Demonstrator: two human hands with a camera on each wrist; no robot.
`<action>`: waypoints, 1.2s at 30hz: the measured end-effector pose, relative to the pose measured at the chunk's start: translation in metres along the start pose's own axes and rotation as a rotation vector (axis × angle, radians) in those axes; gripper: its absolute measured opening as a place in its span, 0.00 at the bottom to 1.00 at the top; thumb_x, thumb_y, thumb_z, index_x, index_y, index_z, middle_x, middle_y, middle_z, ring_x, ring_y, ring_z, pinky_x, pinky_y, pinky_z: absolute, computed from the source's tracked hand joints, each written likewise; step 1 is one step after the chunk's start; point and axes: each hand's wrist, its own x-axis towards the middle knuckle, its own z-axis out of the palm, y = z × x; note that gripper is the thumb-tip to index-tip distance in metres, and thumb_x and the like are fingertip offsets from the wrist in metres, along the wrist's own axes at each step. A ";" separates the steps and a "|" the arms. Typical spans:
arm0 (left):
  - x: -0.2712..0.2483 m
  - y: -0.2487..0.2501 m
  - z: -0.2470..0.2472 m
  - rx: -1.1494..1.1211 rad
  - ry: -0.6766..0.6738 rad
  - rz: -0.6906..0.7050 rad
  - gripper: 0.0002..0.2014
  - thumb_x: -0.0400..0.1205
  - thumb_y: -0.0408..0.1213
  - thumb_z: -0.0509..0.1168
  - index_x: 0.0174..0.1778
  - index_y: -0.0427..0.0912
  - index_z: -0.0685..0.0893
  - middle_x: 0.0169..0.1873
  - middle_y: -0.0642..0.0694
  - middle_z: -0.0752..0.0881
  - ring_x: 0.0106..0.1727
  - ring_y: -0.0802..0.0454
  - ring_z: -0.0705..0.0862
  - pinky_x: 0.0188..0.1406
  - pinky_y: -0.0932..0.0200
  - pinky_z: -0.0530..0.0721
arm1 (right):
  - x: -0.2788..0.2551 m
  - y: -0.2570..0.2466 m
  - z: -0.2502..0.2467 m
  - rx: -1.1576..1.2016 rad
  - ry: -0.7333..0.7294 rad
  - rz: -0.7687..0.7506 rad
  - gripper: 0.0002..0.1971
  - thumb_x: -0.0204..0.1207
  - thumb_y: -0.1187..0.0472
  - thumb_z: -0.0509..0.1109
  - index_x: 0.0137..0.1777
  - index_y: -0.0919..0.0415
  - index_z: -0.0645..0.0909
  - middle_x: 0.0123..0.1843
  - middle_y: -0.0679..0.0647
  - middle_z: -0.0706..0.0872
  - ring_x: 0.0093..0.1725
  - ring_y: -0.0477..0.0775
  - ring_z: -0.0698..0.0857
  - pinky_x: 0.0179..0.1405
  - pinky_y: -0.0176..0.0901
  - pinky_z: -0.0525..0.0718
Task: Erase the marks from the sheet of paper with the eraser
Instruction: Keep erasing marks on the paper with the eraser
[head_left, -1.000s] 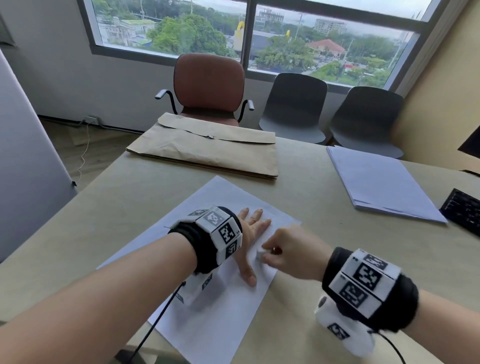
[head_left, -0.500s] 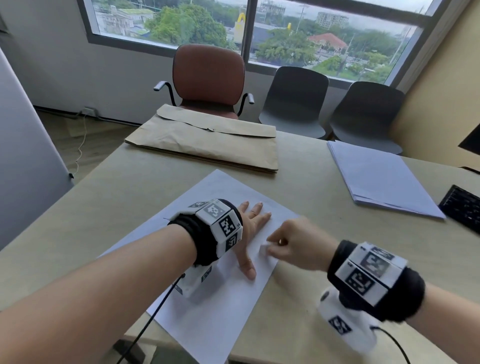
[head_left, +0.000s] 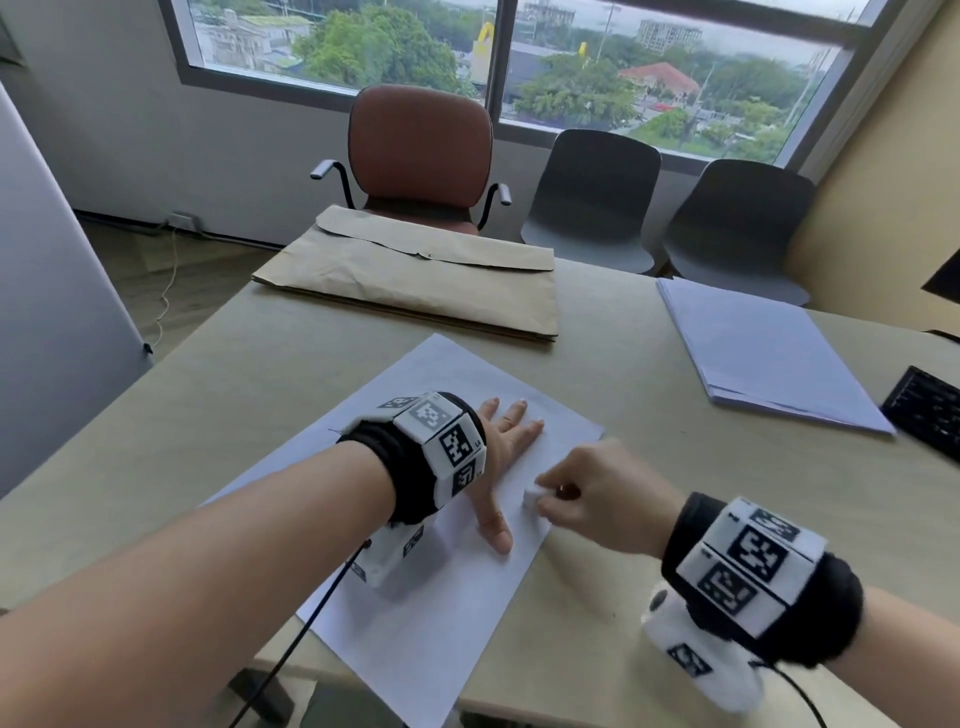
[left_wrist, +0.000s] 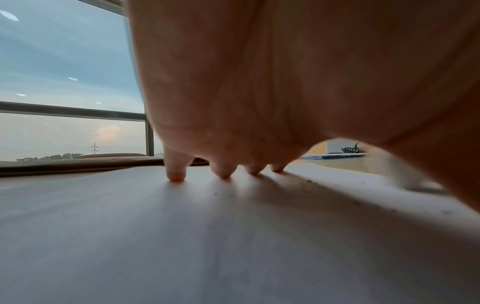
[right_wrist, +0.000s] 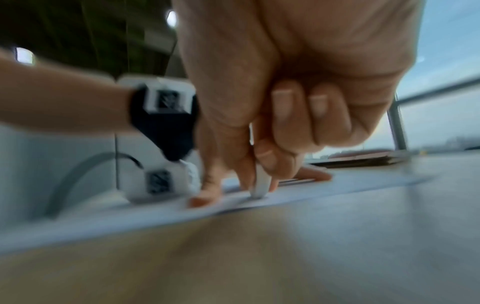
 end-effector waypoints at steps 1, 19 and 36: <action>0.000 -0.001 0.000 -0.001 -0.004 0.000 0.66 0.66 0.61 0.75 0.79 0.50 0.26 0.80 0.50 0.27 0.81 0.43 0.29 0.79 0.32 0.41 | -0.006 -0.005 0.003 0.013 -0.043 -0.031 0.13 0.76 0.56 0.66 0.33 0.63 0.83 0.21 0.50 0.70 0.27 0.51 0.69 0.33 0.42 0.70; -0.002 0.001 -0.001 -0.015 -0.024 -0.013 0.66 0.66 0.60 0.75 0.79 0.51 0.26 0.79 0.51 0.26 0.81 0.44 0.29 0.79 0.33 0.41 | 0.002 0.008 -0.004 0.013 0.009 0.044 0.17 0.75 0.57 0.66 0.26 0.61 0.77 0.23 0.53 0.70 0.27 0.52 0.68 0.34 0.48 0.75; 0.001 0.001 -0.002 -0.006 -0.038 -0.017 0.67 0.65 0.60 0.75 0.79 0.50 0.25 0.79 0.51 0.26 0.81 0.44 0.29 0.79 0.33 0.41 | 0.004 0.019 -0.011 0.033 0.014 0.076 0.14 0.75 0.53 0.68 0.33 0.63 0.84 0.26 0.53 0.78 0.30 0.52 0.74 0.35 0.45 0.76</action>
